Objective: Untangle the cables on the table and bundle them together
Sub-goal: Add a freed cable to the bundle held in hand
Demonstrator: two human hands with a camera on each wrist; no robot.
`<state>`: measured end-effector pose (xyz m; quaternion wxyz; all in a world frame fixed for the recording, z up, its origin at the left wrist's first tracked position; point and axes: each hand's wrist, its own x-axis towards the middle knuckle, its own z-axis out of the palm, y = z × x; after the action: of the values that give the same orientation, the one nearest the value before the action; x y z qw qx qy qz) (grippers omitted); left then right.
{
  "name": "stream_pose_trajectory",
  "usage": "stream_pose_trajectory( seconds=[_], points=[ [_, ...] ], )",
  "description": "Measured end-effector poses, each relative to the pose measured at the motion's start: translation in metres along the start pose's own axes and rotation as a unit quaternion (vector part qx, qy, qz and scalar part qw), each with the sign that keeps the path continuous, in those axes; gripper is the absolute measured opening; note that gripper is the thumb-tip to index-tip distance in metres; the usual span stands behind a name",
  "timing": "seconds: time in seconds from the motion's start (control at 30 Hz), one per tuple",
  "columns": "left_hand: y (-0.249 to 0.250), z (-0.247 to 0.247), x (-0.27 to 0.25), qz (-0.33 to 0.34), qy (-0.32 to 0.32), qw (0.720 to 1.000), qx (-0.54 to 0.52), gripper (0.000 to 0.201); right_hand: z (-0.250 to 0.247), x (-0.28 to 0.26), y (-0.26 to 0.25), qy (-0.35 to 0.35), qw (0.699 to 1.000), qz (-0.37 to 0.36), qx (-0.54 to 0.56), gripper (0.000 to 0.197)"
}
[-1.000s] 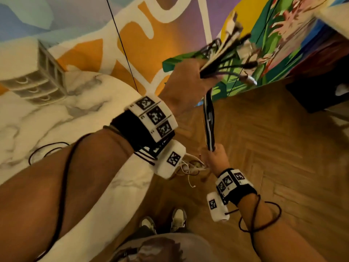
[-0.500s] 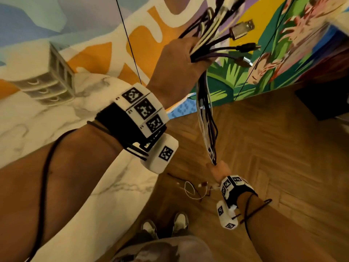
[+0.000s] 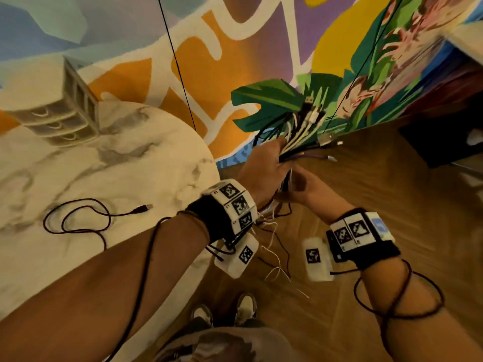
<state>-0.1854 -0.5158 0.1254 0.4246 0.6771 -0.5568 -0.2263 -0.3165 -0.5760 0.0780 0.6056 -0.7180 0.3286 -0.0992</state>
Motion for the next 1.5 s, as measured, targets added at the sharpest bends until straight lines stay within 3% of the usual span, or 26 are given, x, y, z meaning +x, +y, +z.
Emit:
stream_pose_trajectory(
  seconds=[0.1, 0.2, 0.27, 0.37, 0.47, 0.6, 0.63, 0.7, 0.77, 0.8, 0.87, 0.9, 0.97, 1.03, 1.07, 1.13, 1.17, 1.2, 1.23, 1.27, 1.3, 1.33, 1.4, 1.5],
  points=[
    [-0.006, 0.002, -0.005, -0.018, -0.028, 0.999, 0.014, 0.013, 0.016, 0.006, -0.025, 0.026, 0.999, -0.038, -0.01, 0.035],
    [-0.009, -0.01, -0.004, -0.02, -0.028, 0.999, 0.027, 0.019, 0.025, 0.008, -0.016, 0.083, 0.996, 0.004, -0.01, 0.019],
    [-0.014, -0.026, -0.002, -0.035, 0.01, 0.999, 0.027, 0.021, 0.021, 0.008, 0.008, 0.168, 0.984, 0.06, -0.028, 0.042],
    [-0.02, -0.056, 0.005, -0.075, 0.06, 0.995, 0.011, 0.03, 0.009, 0.004, 0.051, 0.241, 0.955, 0.137, -0.109, 0.051],
    [-0.012, -0.076, 0.014, -0.094, 0.068, 0.993, -0.021, 0.04, 0.009, 0.001, 0.091, 0.148, 0.938, 0.227, -0.216, 0.047],
    [0.006, -0.071, 0.017, -0.1, 0.027, 0.988, -0.111, 0.048, 0.018, -0.003, 0.122, 0.006, 0.896, 0.326, -0.302, 0.026],
    [0.01, -0.065, 0.015, -0.109, 0.017, 0.985, -0.133, 0.048, 0.02, -0.002, 0.118, -0.016, 0.896, 0.31, -0.317, 0.023],
    [0.012, -0.049, 0.01, -0.13, -0.001, 0.975, -0.178, 0.051, 0.017, 0.005, 0.099, -0.011, 0.942, 0.189, -0.276, 0.013],
    [0.007, -0.033, -0.001, -0.16, -0.027, 0.97, -0.179, 0.05, 0.015, 0.006, 0.056, 0.04, 0.995, 0.05, -0.072, 0.013],
    [0.006, -0.026, -0.007, -0.172, -0.047, 0.969, -0.172, 0.044, 0.012, 0.005, 0.03, 0.048, 0.998, 0.006, 0.051, 0.023],
    [-0.003, -0.007, -0.015, -0.184, -0.075, 0.964, -0.176, 0.015, 0.009, 0.001, -0.013, 0.006, 0.962, -0.037, 0.27, 0.058],
    [-0.005, -0.001, -0.02, -0.187, -0.085, 0.961, -0.185, 0.008, 0.01, -0.002, -0.026, -0.018, 0.947, -0.044, 0.318, 0.07],
    [-0.006, 0.004, -0.029, -0.184, -0.079, 0.96, -0.197, 0.032, 0.017, -0.001, -0.046, -0.038, 0.965, -0.02, 0.259, 0.063],
    [-0.01, 0.002, -0.034, -0.218, -0.087, 0.956, -0.175, 0.035, 0.026, 0.001, -0.052, -0.022, 0.983, -0.004, 0.181, 0.038],
    [-0.013, 0.006, -0.038, -0.244, -0.117, 0.95, -0.155, 0.032, 0.03, 0.002, -0.054, -0.019, 0.985, 0.016, 0.173, 0.035],
    [-0.032, 0.013, -0.051, -0.266, -0.218, 0.938, -0.041, 0.025, 0.037, 0.004, -0.054, -0.023, 0.986, 0.035, 0.16, 0.038],
    [-0.03, 0.022, -0.044, -0.334, -0.273, 0.896, 0.101, 0.023, 0.04, 0.006, -0.053, -0.026, 0.988, 0.031, 0.152, 0.04],
    [-0.028, 0.022, -0.042, -0.341, -0.264, 0.874, 0.224, 0.023, 0.044, 0.007, -0.051, -0.025, 0.989, 0.026, 0.143, 0.041],
    [-0.031, 0.012, -0.048, -0.307, -0.282, 0.894, 0.162, 0.024, 0.049, 0.008, -0.052, -0.02, 0.99, 0.022, 0.141, 0.043],
    [-0.043, 0.005, -0.065, -0.223, -0.251, 0.94, 0.055, 0.028, 0.055, 0.007, -0.054, -0.016, 0.99, 0.02, 0.139, 0.044],
    [-0.041, 0.003, -0.068, -0.215, -0.182, 0.959, -0.032, 0.035, 0.06, 0.008, -0.054, -0.015, 0.99, 0.021, 0.138, 0.045],
    [-0.026, -0.015, -0.065, -0.225, -0.137, 0.952, -0.155, 0.041, 0.065, 0.008, -0.054, -0.015, 0.99, 0.023, 0.138, 0.046],
    [-0.03, -0.031, -0.065, -0.147, -0.161, 0.965, -0.146, 0.046, 0.07, 0.009, -0.056, 0.01, 0.989, 0.023, 0.149, 0.045],
    [-0.028, -0.038, -0.071, -0.08, -0.183, 0.979, 0.034, 0.034, 0.076, 0.012, -0.058, 0.035, 0.985, 0.021, 0.166, 0.044]
  ],
)
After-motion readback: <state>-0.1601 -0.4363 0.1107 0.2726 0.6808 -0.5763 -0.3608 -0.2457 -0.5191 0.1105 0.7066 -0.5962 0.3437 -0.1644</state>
